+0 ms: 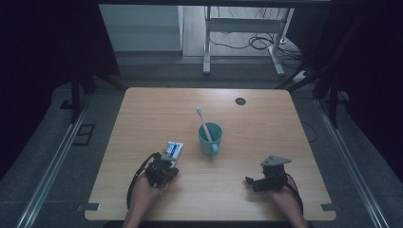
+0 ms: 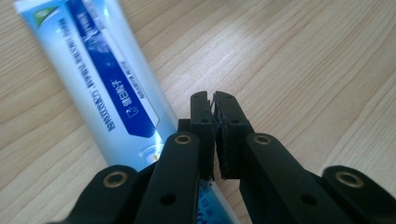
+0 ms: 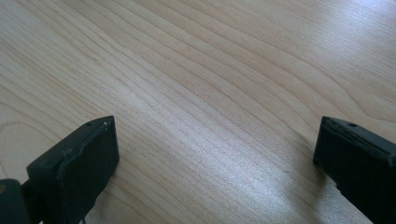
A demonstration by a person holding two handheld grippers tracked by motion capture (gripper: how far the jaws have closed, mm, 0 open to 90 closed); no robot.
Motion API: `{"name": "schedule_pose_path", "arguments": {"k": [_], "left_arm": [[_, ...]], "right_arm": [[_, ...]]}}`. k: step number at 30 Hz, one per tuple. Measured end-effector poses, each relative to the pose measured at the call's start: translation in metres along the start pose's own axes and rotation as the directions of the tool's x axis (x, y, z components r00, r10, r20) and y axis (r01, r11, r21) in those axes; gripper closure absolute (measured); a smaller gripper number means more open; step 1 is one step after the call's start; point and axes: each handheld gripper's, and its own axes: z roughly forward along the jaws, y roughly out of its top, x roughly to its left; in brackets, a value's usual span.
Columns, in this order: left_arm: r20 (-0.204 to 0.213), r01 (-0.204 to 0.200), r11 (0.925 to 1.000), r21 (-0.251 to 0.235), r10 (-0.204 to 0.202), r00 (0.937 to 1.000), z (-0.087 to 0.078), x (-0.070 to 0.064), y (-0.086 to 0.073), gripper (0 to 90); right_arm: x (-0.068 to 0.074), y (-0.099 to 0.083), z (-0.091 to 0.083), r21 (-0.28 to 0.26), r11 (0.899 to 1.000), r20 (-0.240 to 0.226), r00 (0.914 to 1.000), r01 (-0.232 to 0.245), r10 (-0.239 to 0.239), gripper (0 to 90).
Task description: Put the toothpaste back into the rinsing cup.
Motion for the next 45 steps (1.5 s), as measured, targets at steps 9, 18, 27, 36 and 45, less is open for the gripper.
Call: {"name": "schedule_pose_path", "arguments": {"k": [9, 18, 27, 36, 45], "left_arm": [[-0.03, 0.02, 0.9998, 0.005, -0.02, 0.9994, -0.007, 0.012, -0.009, 86.3], [-0.04, 0.017, 0.9998, -0.006, -0.017, 0.9991, -0.012, 0.013, -0.007, 81.8], [-0.064, 0.023, 0.9995, -0.02, -0.024, 0.9977, -0.023, 0.018, 0.006, 66.3], [-0.093, 0.047, 0.9988, 0.016, -0.046, 0.9947, -0.022, 0.029, 0.017, 50.3], [-0.09, 0.101, 0.9835, 0.15, -0.088, 0.9921, -0.003, 0.04, 0.028, 36.8]], "right_arm": [[0.0, 0.0, 0.0, 0.0, 1.0, 0.0, 1.0, 0.0, 0.0, 0.0], [0.0, 0.0, 0.0, 0.0, 1.0, -0.002, 1.0, 0.0, 0.0, 0.1], [0.0, 0.0, 0.0, 0.0, 1.0, -0.001, 1.0, 0.0, 0.0, 0.1], [0.0, 0.0, 0.0, 0.002, 1.0, 0.0, 1.0, -0.003, 0.003, 0.1], [0.0, 0.0, 0.0, 0.002, 1.0, -0.001, 1.0, -0.003, 0.003, 0.1]]}}
